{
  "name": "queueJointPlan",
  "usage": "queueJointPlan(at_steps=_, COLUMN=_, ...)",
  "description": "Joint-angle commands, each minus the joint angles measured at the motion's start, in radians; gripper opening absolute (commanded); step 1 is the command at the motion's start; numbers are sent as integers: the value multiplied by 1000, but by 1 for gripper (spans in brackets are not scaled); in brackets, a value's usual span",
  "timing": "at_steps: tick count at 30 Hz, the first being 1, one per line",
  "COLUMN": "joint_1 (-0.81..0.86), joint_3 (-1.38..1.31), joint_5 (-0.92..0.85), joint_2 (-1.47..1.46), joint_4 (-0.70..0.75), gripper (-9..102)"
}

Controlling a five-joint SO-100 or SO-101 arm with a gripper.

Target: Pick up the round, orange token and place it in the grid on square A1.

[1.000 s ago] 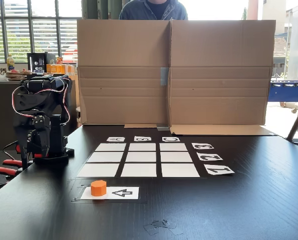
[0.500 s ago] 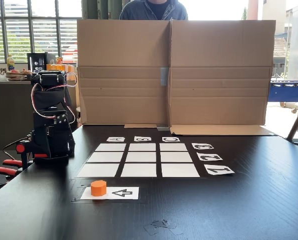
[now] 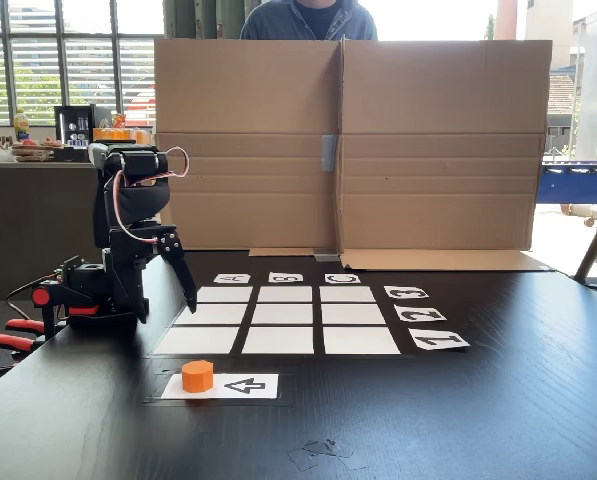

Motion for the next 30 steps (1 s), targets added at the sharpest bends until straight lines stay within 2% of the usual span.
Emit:
queueJointPlan(at_steps=1, joint_1=-35, joint_3=-55, joint_5=9, joint_2=-18, joint_4=0, gripper=27)
queueJointPlan(at_steps=15, joint_1=-104, joint_3=-241, joint_5=52, joint_2=-287, joint_4=-11, gripper=27)
queueJointPlan(at_steps=30, joint_1=-77, joint_3=-281, joint_5=86, joint_2=-377, joint_4=-64, gripper=27)
